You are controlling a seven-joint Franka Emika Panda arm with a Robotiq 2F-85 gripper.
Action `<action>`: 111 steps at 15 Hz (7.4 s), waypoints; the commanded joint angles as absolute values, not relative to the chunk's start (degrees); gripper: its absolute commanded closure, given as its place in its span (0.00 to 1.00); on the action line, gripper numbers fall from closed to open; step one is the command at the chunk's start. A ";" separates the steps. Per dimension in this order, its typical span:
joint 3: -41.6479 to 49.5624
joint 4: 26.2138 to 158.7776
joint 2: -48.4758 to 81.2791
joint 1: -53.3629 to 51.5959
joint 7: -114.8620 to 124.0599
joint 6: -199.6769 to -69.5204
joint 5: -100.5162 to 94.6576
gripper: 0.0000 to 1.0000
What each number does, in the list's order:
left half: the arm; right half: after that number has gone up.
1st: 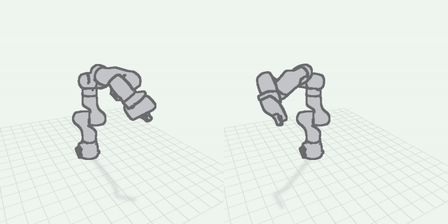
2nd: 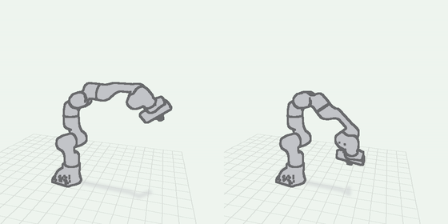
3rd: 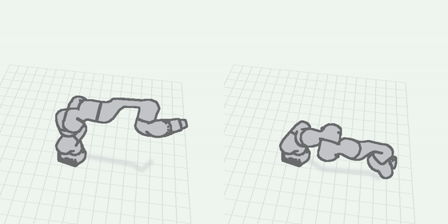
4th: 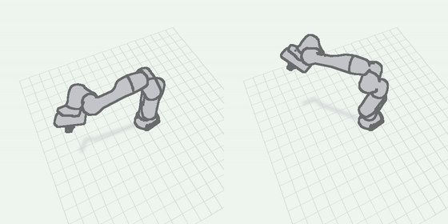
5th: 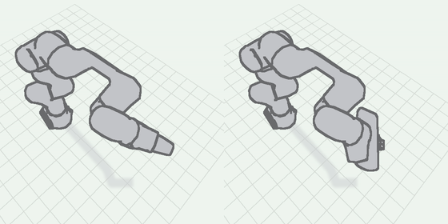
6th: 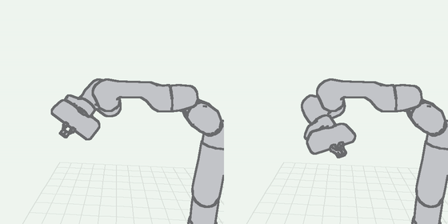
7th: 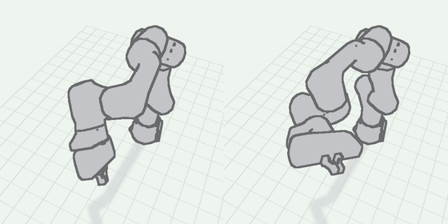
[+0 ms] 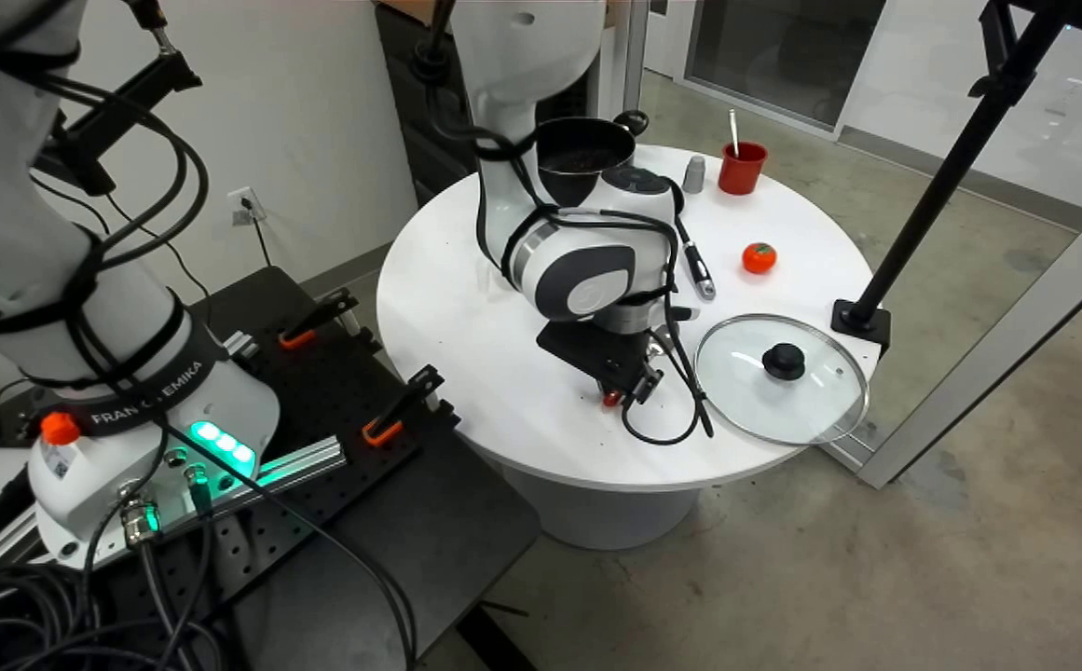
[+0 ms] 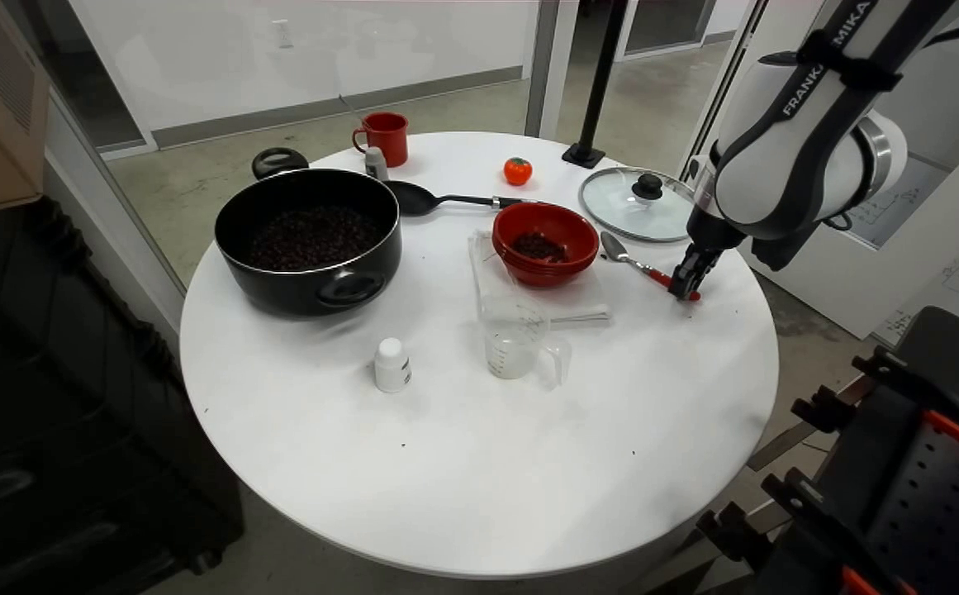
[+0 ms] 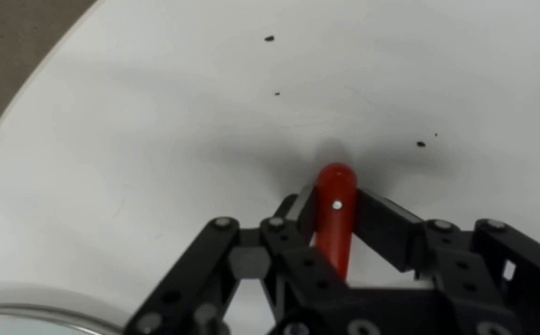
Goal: Use the small spoon on the table to scoop some beans out of the red bowl into the jar
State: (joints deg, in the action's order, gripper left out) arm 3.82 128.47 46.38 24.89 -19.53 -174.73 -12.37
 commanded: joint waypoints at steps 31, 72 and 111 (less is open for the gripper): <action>-16.77 139.66 17.47 47.32 -29.02 -156.30 6.54 0.95; 7.85 116.72 30.73 0.40 4.98 -120.86 -29.69 0.95; 4.14 120.09 38.35 -6.66 26.00 -119.51 -63.38 0.95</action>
State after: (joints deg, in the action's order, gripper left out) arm 4.41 119.55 37.51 -6.05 24.33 -121.22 -61.07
